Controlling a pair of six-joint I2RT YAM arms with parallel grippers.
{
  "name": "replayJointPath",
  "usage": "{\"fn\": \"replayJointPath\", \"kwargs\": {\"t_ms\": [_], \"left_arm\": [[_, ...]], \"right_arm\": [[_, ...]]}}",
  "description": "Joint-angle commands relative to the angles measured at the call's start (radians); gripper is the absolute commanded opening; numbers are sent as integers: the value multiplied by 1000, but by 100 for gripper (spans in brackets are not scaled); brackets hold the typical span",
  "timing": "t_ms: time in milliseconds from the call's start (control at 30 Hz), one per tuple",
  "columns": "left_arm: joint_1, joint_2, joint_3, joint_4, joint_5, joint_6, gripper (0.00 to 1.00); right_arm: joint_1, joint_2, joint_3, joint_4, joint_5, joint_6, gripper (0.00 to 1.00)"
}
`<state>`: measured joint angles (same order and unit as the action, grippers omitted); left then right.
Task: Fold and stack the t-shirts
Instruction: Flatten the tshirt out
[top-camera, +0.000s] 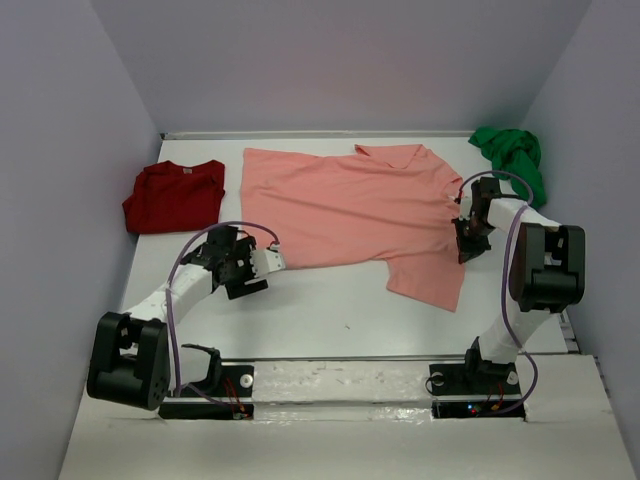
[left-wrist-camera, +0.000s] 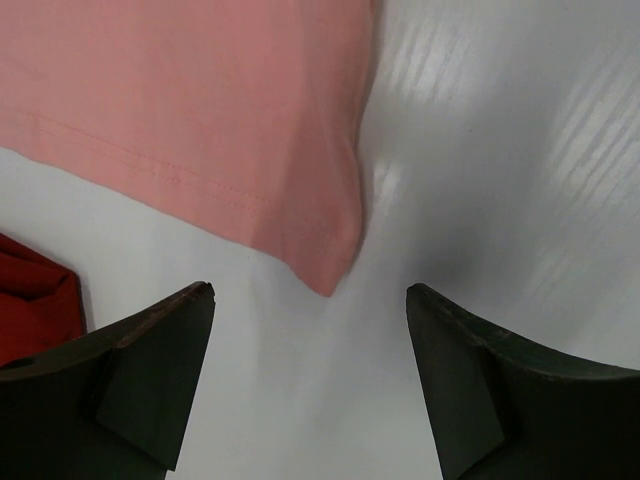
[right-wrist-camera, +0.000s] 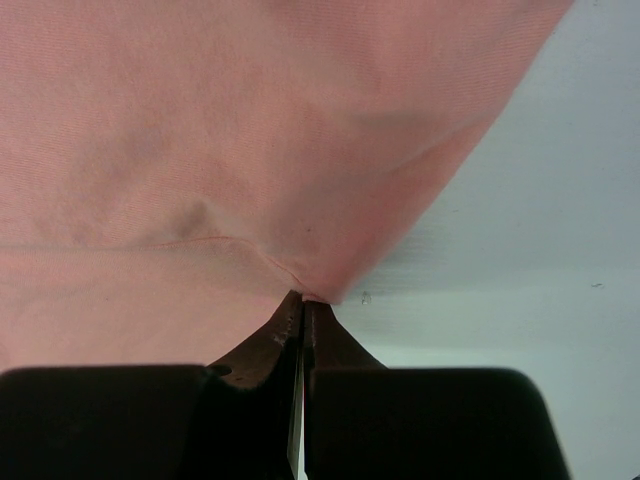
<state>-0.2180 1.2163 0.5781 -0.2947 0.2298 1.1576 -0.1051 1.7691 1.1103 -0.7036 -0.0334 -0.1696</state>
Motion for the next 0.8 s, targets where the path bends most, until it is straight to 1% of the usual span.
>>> {"fn": "replayJointPath", "kwargs": {"t_ms": [0, 167, 433, 567, 767], "left_arm": [[-9, -12, 5, 91, -12, -38, 89], [-30, -27, -30, 170, -72, -65, 89], [-61, -15, -52, 161, -67, -65, 89], [-70, 2, -60, 196, -87, -75, 89], [-78, 61, -83, 259, -179, -67, 89]], "right_arm": [[-5, 29, 2, -13, 13, -15, 0], [-5, 32, 2, -16, 12, -16, 0], [-5, 29, -1, -17, 13, -18, 0], [-5, 29, -1, -17, 13, -18, 0], [-5, 32, -1, -17, 16, -18, 0]]}}
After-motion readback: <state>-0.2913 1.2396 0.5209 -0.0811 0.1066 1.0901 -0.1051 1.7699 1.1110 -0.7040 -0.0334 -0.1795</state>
